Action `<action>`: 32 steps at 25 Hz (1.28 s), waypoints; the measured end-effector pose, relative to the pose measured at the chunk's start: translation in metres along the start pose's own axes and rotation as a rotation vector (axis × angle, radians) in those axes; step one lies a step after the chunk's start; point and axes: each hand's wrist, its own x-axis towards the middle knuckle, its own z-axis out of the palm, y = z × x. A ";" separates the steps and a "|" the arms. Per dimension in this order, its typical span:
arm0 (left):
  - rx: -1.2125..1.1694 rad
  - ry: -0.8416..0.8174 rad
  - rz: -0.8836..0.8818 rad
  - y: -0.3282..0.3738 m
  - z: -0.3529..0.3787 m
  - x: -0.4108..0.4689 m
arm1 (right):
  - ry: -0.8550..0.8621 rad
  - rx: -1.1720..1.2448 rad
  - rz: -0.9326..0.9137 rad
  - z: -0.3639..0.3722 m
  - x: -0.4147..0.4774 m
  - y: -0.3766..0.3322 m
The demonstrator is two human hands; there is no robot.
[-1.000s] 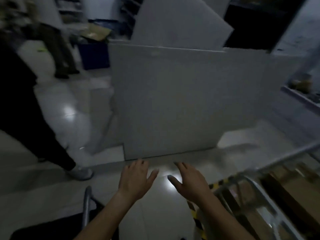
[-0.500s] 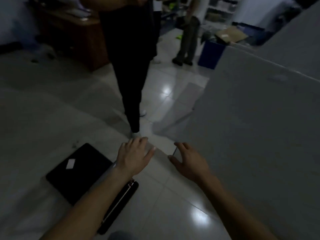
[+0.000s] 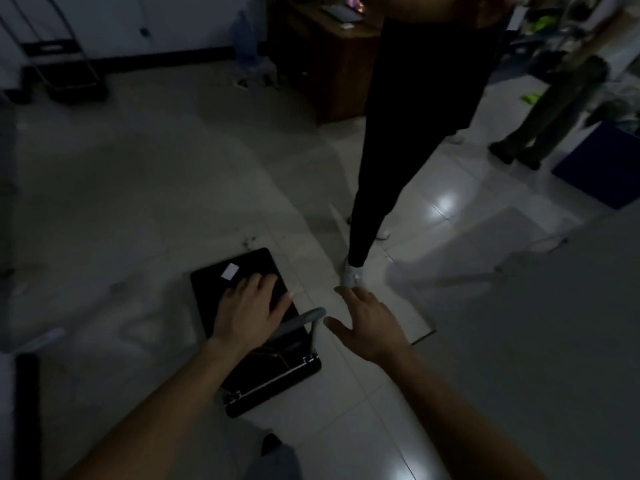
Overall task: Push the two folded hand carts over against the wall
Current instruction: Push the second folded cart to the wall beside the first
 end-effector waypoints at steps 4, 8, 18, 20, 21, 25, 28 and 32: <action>0.040 0.006 -0.083 -0.023 0.008 -0.002 | -0.073 0.004 -0.105 0.022 0.032 -0.016; 0.050 0.035 -0.166 -0.040 0.024 -0.013 | -0.140 -0.011 -0.170 0.045 0.053 -0.022; 0.013 0.053 -0.285 -0.076 0.090 -0.049 | -0.264 0.045 -0.311 0.114 0.086 -0.014; 0.019 0.033 -0.290 -0.082 0.103 -0.054 | -0.271 0.030 -0.344 0.129 0.087 -0.010; 0.009 0.003 -0.298 -0.084 0.106 -0.054 | -0.281 0.021 -0.356 0.136 0.088 -0.008; -0.036 -0.148 -0.342 -0.079 0.123 -0.059 | -0.275 -0.034 -0.405 0.160 0.088 0.000; -0.033 -0.211 -0.359 -0.072 0.130 -0.058 | -0.307 -0.071 -0.425 0.171 0.092 0.000; -0.025 -0.273 -0.408 -0.069 0.131 -0.058 | -0.301 -0.073 -0.435 0.183 0.092 0.001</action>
